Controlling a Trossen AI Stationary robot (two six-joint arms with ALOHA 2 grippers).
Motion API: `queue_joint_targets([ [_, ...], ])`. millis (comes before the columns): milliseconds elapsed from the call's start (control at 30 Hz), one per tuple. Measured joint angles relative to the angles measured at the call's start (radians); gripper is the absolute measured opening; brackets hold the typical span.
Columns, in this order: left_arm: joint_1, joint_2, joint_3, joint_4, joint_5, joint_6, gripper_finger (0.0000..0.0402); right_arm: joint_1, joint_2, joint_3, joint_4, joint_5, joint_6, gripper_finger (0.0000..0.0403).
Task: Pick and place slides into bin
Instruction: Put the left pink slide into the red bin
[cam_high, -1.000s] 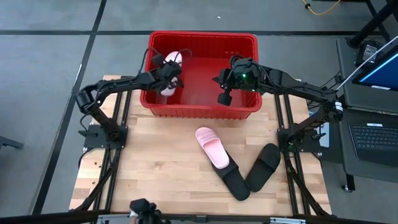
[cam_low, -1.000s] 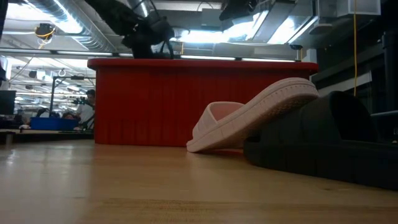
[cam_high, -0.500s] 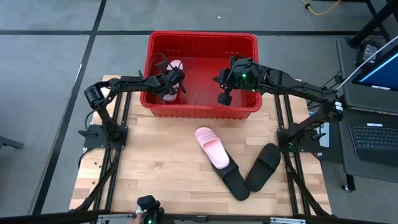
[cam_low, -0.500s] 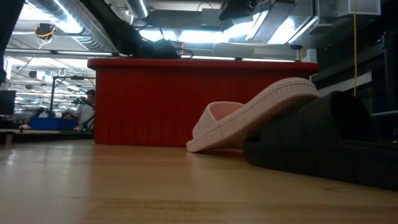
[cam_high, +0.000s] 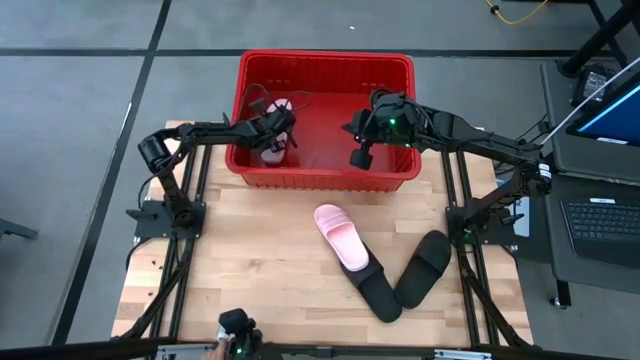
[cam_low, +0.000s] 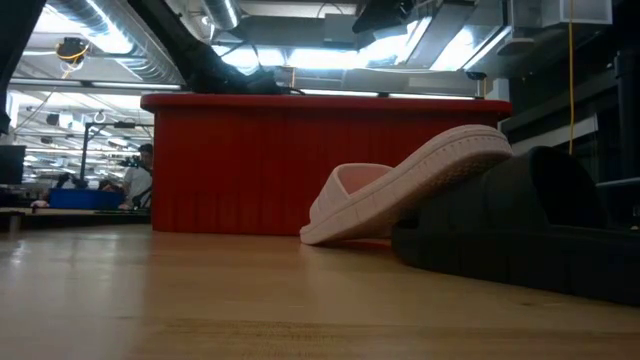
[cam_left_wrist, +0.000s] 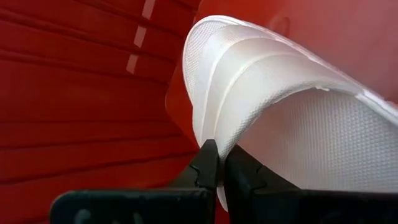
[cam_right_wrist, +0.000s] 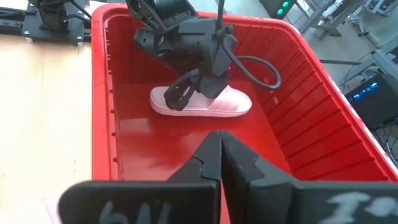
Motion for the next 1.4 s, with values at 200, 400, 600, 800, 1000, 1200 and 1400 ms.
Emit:
queue_joint_targets([
  [200, 0.018, 0.000, 0.000, -0.031, 0.000, -0.007, 0.0004, 0.000, 0.000, 0.000, 0.000, 0.000, 0.000, 0.0006],
  [400, 0.031, 0.000, 0.000, -0.038, 0.008, -0.007, 0.0004, 0.000, 0.000, 0.000, 0.000, 0.000, 0.000, 0.0006],
  [600, 0.043, 0.000, 0.000, -0.061, 0.063, -0.038, 0.0006, 0.000, 0.000, 0.000, -0.001, 0.000, 0.000, 0.0006],
  [800, 0.050, -0.001, 0.000, -0.068, 0.049, -0.058, 0.0007, 0.000, 0.000, 0.000, -0.012, 0.000, 0.000, 0.0006],
  [1000, 0.050, -0.001, 0.000, -0.075, 0.048, -0.060, 0.0009, 0.000, 0.000, 0.000, -0.015, 0.000, 0.003, 0.0006],
  [1200, 0.050, -0.001, 0.000, -0.076, 0.063, -0.061, 0.0047, 0.001, 0.000, 0.000, -0.015, 0.000, 0.003, 0.0006],
  [1400, 0.050, -0.001, 0.000, -0.077, 0.038, -0.082, 0.0094, 0.001, 0.000, 0.000, -0.015, 0.000, 0.004, 0.0006],
])
